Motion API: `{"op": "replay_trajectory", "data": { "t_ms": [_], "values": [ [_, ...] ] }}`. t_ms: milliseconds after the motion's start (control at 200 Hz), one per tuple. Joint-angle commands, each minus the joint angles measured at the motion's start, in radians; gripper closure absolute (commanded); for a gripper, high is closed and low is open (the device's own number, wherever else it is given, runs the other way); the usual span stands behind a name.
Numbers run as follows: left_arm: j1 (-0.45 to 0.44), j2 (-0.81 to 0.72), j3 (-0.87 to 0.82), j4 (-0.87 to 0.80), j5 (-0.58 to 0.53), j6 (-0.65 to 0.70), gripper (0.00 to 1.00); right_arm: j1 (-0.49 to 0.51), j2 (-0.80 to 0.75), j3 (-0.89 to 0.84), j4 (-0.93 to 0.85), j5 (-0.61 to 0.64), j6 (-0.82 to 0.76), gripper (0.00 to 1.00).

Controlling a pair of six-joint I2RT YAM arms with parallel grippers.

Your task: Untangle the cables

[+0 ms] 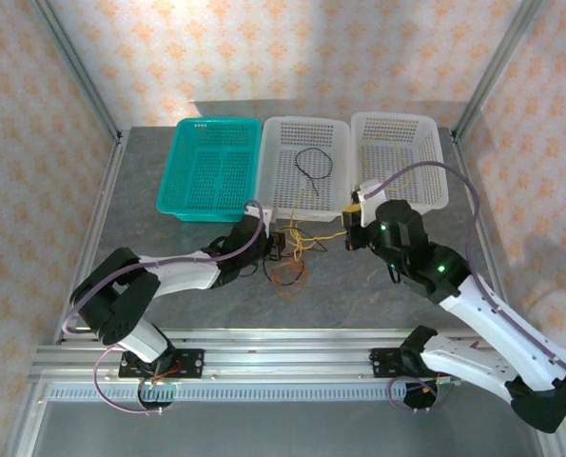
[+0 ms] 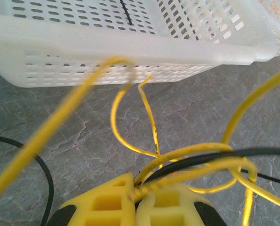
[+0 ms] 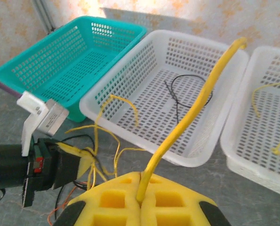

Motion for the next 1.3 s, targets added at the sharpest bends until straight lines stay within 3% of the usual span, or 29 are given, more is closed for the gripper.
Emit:
{"op": "replay_trajectory", "data": {
  "t_ms": [0,330,686,1297],
  "values": [
    [0.026,-0.021,-0.036,-0.042,-0.081,-0.019,1.0,-0.003,-0.039,0.058,-0.047,0.125,-0.028,1.0],
    [0.041,-0.014,-0.05,-0.114,-0.142,-0.036,1.0,-0.003,-0.11,0.074,-0.056,0.257,-0.031,1.0],
    [0.047,-0.003,-0.051,-0.15,-0.171,-0.048,1.0,-0.003,-0.148,0.072,-0.094,0.277,-0.037,1.0],
    [0.126,-0.061,-0.143,-0.184,-0.186,-0.11,1.0,-0.003,-0.142,0.032,-0.126,0.686,-0.052,1.0]
  ]
}}
